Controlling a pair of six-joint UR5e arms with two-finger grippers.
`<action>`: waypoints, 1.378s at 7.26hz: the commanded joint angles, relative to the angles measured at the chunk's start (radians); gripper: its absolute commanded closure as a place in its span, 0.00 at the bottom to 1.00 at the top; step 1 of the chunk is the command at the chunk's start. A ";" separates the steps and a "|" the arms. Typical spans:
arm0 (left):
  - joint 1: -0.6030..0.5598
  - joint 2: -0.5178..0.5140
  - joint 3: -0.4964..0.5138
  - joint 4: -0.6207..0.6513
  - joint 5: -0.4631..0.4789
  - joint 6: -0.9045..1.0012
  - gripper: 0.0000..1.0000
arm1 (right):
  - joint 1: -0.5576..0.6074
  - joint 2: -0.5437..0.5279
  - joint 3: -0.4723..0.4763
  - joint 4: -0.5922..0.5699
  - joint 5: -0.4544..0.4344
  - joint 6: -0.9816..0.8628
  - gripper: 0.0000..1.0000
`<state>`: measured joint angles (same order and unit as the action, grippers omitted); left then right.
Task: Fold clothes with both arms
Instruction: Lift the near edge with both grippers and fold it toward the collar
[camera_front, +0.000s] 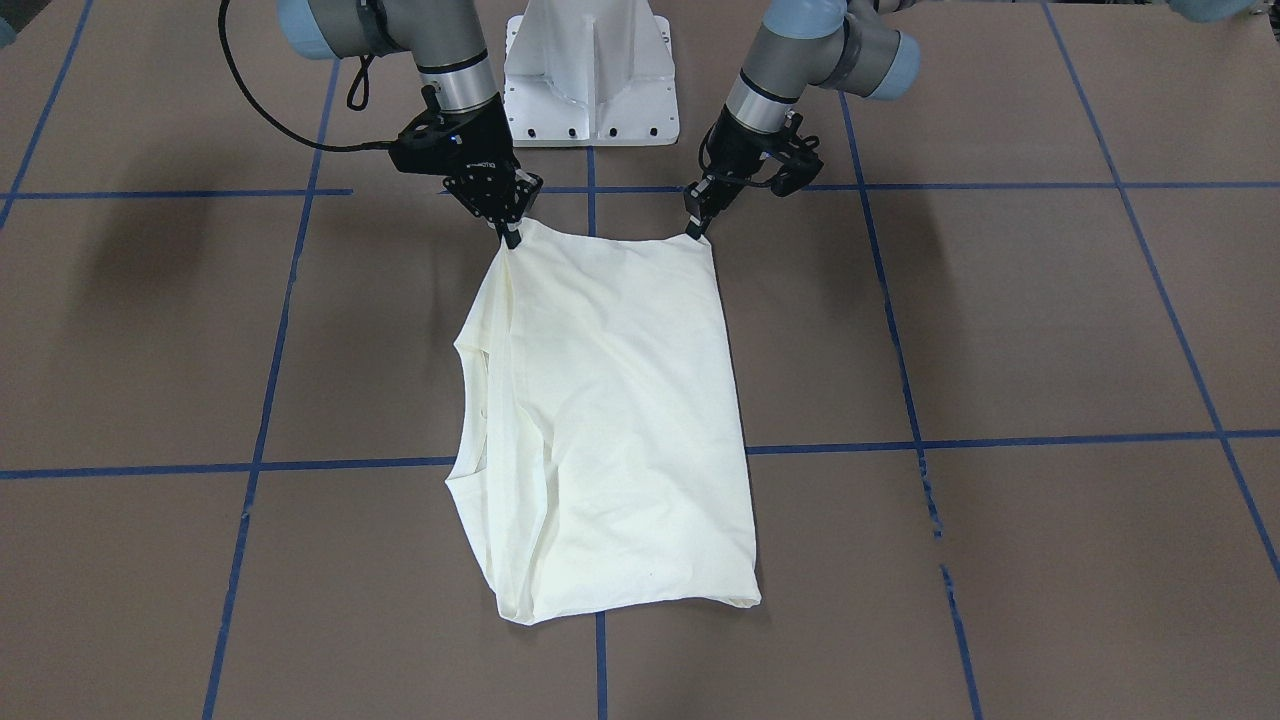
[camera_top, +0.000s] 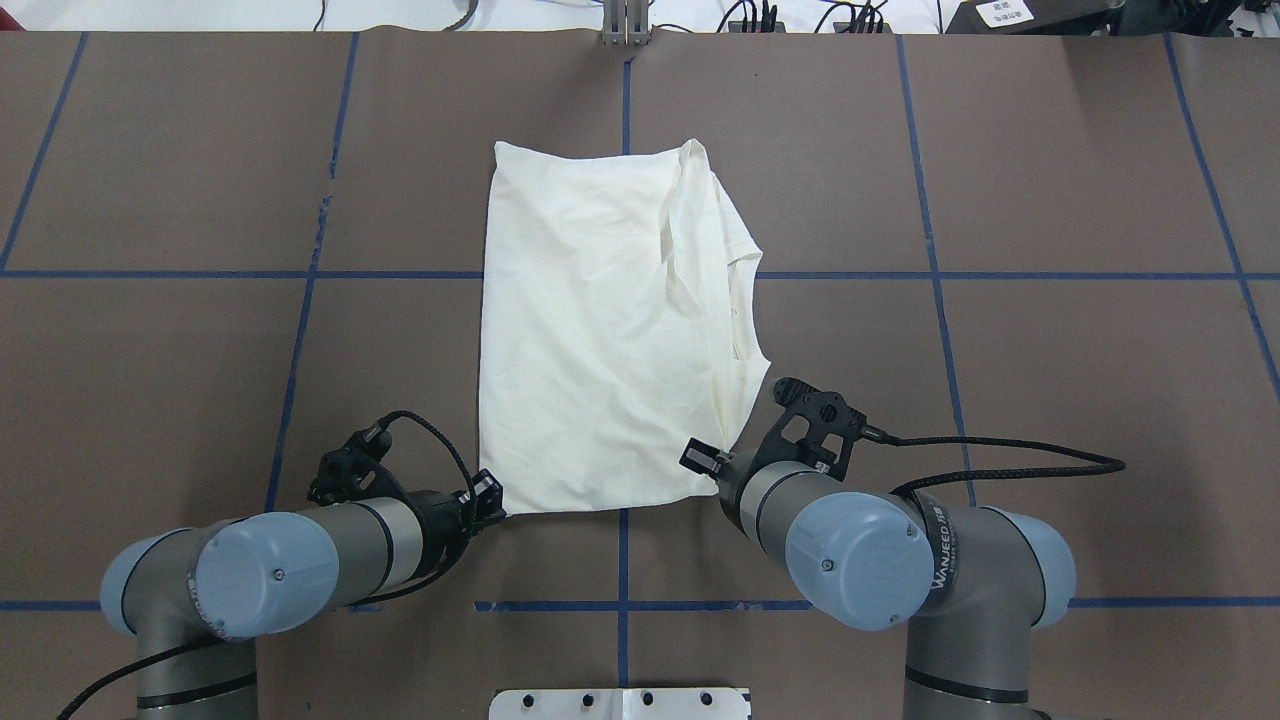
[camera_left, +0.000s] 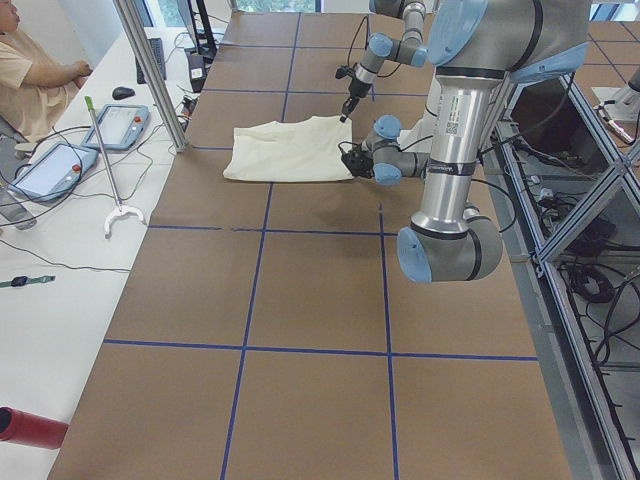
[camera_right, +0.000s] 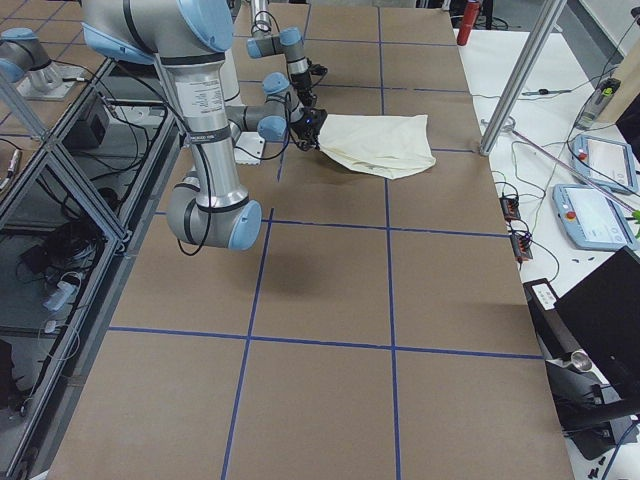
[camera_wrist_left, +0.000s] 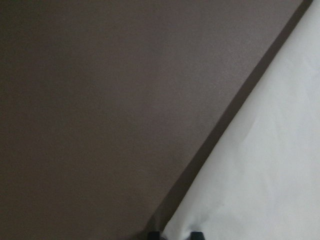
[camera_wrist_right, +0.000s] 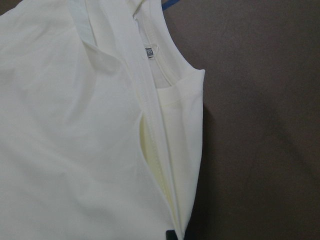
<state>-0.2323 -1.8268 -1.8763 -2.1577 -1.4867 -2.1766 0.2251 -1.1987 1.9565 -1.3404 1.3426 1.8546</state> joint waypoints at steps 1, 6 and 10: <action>-0.025 0.007 -0.058 0.016 0.000 0.008 1.00 | -0.001 0.001 0.008 0.003 0.000 0.001 1.00; 0.223 0.001 -0.445 0.497 0.137 -0.245 1.00 | -0.208 -0.250 0.376 0.001 0.003 0.012 1.00; 0.130 -0.096 -0.486 0.578 0.135 -0.215 1.00 | -0.195 -0.248 0.449 0.010 -0.046 0.089 1.00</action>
<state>-0.0321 -1.8745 -2.3826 -1.5855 -1.3508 -2.4245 -0.0073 -1.4629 2.4025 -1.3311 1.3095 1.9353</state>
